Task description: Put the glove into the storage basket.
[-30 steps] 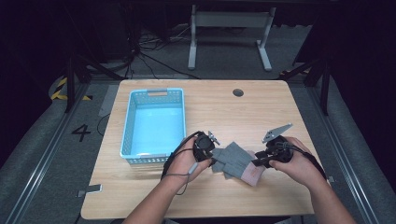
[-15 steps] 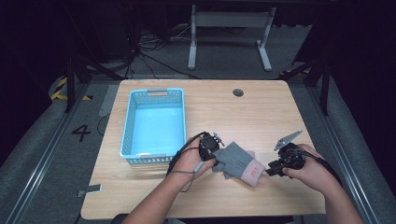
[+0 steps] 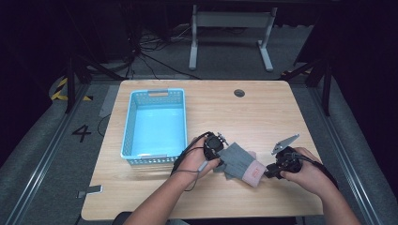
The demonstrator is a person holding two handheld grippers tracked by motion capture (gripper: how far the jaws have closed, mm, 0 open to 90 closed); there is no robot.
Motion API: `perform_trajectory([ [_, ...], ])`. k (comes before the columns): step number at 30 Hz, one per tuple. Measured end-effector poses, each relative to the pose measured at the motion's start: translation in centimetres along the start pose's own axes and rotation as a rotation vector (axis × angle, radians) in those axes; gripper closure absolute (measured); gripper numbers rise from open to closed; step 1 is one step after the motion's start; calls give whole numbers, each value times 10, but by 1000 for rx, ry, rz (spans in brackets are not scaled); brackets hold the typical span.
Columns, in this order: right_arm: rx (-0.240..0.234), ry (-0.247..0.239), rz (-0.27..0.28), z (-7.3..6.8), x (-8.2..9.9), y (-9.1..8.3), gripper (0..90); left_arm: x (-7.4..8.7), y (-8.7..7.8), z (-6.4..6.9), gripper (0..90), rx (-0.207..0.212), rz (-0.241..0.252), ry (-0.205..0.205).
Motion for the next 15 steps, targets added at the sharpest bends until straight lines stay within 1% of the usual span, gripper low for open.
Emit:
perform_trajectory([
  [4, 2, -2, 3, 0, 0, 2, 688, 1, 3, -1, 671, -10, -25, -4],
  [8, 7, -6, 3, -1, -1, 3, 694, 1, 3, -1, 667, -8, -27, -10],
  [10, 9, -8, 8, -1, -2, 3, 699, 1, 5, -1, 667, -5, -39, -12],
  [15, 13, -17, 8, -2, -3, 3, 725, 0, 7, 1, 653, -7, -47, 9],
])
Point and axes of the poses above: each handheld gripper's, and its own axes: y roughly forward along the jaws, x roughly out of its underside, z roughly to its right, the point moved 5 cm from there along y, roughly forward along the jaws, and after that the axes turned 2 degrees about -y, right-handed, at the moved point
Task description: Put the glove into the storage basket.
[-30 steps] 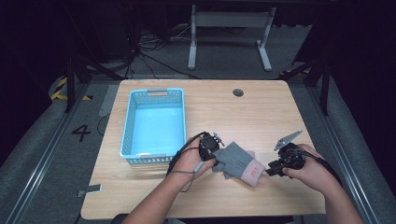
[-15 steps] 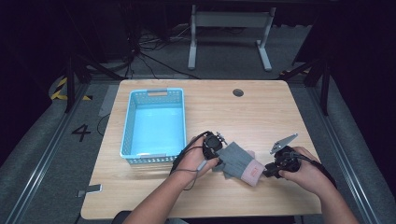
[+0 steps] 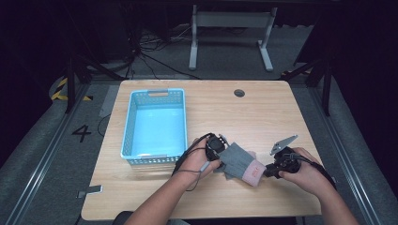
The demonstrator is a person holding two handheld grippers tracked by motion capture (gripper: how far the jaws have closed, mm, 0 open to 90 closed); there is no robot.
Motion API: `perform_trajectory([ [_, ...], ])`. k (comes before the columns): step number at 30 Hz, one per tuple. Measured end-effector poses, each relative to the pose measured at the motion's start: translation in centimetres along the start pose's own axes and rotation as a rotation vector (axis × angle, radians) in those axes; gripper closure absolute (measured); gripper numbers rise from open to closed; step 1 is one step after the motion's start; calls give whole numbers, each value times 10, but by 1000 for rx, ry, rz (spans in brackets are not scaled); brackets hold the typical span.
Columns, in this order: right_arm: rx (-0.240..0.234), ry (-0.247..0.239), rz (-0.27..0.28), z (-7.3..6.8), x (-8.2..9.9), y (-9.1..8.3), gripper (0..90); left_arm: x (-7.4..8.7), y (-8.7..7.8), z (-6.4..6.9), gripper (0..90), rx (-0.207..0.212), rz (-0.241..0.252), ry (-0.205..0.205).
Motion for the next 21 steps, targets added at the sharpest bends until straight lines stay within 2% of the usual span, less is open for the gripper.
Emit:
perform_trajectory([
  [4, 13, -14, -4, -1, -2, 1, 737, -1, 0, 1, 670, -14, -2, 5],
  [7, 17, -20, -10, -1, -3, 3, 750, -1, 0, 1, 747, -28, -2, 12],
  [8, 20, -18, -11, -2, -3, 3, 757, -1, 0, 1, 747, -39, -7, 23],
  [11, 23, -11, -8, -2, -4, 2, 770, -1, 0, 2, 846, -58, -11, 38],
  [14, 26, -11, -5, -2, -4, 2, 791, -1, -1, 3, 880, -70, -13, 49],
  [19, 30, -12, -2, -1, -5, 0, 822, -1, -4, 5, 887, -76, -7, 55],
  [20, 31, 8, 5, 0, -5, -2, 830, 0, -6, 6, 887, -68, -8, 53],
  [21, 31, 8, 5, 0, -5, -2, 830, 0, -6, 6, 887, -68, -8, 53],
])
Point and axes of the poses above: each handheld gripper's, and its own axes: y roughly forward along the jaws, x roughly out of its underside, z roughly to its right, the point moved 5 cm from there along y, roughly forward along the jaws, and after that the axes turned 2 degrees about -y, right-handed, at the moved point
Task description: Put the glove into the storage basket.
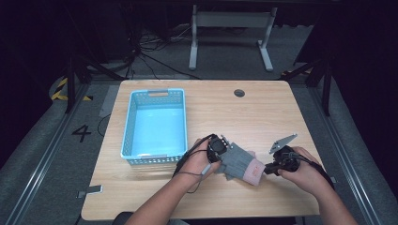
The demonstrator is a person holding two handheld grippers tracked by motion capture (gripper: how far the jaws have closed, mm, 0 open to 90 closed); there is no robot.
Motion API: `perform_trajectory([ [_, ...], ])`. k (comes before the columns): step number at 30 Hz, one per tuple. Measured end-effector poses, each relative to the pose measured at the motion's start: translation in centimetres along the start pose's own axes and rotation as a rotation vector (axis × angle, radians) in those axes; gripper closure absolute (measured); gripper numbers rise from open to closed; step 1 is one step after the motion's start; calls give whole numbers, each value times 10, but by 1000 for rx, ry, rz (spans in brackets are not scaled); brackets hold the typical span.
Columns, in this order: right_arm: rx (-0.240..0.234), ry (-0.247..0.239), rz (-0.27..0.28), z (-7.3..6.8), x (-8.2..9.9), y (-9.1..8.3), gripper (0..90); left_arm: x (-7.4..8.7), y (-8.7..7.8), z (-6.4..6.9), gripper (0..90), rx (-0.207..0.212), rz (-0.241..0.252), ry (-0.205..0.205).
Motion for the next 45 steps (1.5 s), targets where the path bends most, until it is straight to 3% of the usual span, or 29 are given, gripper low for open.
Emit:
perform_trajectory([
  [9, 3, 54, 52, 3, -7, -19, 860, 3, -24, 12, 889, 23, 39, 5],
  [23, 27, 22, 114, 9, -27, -27, 863, 15, -50, 24, 889, 21, 83, -4],
  [30, 46, 13, 139, 14, -37, -23, 866, 20, -51, 27, 889, 18, 78, -6],
  [40, 30, 28, 132, 21, -42, -10, 866, 22, -47, 33, 889, 30, 53, 3],
  [45, 28, 33, 115, 25, -43, -2, 867, 24, -38, 31, 889, 66, 41, -14],
])
Point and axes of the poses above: each handheld gripper's, and its own axes: y roughly forward along the jaws, x roughly out of its underside, z roughly to its right, the point moved 5 cm from there along y, roughly forward along the jaws, and after that the axes turned 2 degrees about -y, right-handed, at the moved point
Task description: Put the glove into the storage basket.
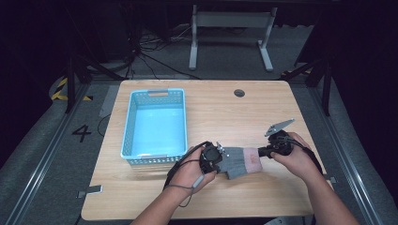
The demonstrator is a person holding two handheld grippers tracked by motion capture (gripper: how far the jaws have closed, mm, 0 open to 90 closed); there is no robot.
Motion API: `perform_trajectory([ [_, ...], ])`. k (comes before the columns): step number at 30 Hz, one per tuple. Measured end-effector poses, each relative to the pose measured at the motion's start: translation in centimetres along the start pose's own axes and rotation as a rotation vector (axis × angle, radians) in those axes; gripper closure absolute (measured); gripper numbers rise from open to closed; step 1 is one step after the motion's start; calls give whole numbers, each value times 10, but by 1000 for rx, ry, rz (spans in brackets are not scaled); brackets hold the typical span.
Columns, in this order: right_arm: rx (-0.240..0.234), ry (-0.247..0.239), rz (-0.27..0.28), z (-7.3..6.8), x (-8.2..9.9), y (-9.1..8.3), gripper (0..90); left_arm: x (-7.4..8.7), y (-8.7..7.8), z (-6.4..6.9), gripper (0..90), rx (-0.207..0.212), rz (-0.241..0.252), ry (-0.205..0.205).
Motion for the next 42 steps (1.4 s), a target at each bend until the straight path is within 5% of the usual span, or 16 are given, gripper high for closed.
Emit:
perform_trajectory([
  [11, 4, 18, -16, 8, 4, 16, 868, 3, 22, -10, 889, 53, -31, -41],
  [21, 3, 23, -30, 8, 7, 19, 867, 6, 28, -18, 890, 24, -39, -61],
  [26, -11, 28, -43, 4, 10, 18, 865, 8, 27, -25, 891, -27, -48, -71],
  [37, -14, 34, -49, 1, 11, 17, 843, 7, 26, -27, 884, -30, -43, -90],
  [42, 21, 23, -50, 5, 12, 15, 784, 8, 21, -28, 823, -17, -41, -96],
])
Point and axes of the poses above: each handheld gripper's, and its own axes: y roughly forward along the jaws, x roughly out of its underside, z roughly to its right, the point moved 5 cm from there along y, roughly forward along the jaws, and after that the axes turned 2 degrees about -y, right-handed, at the moved point
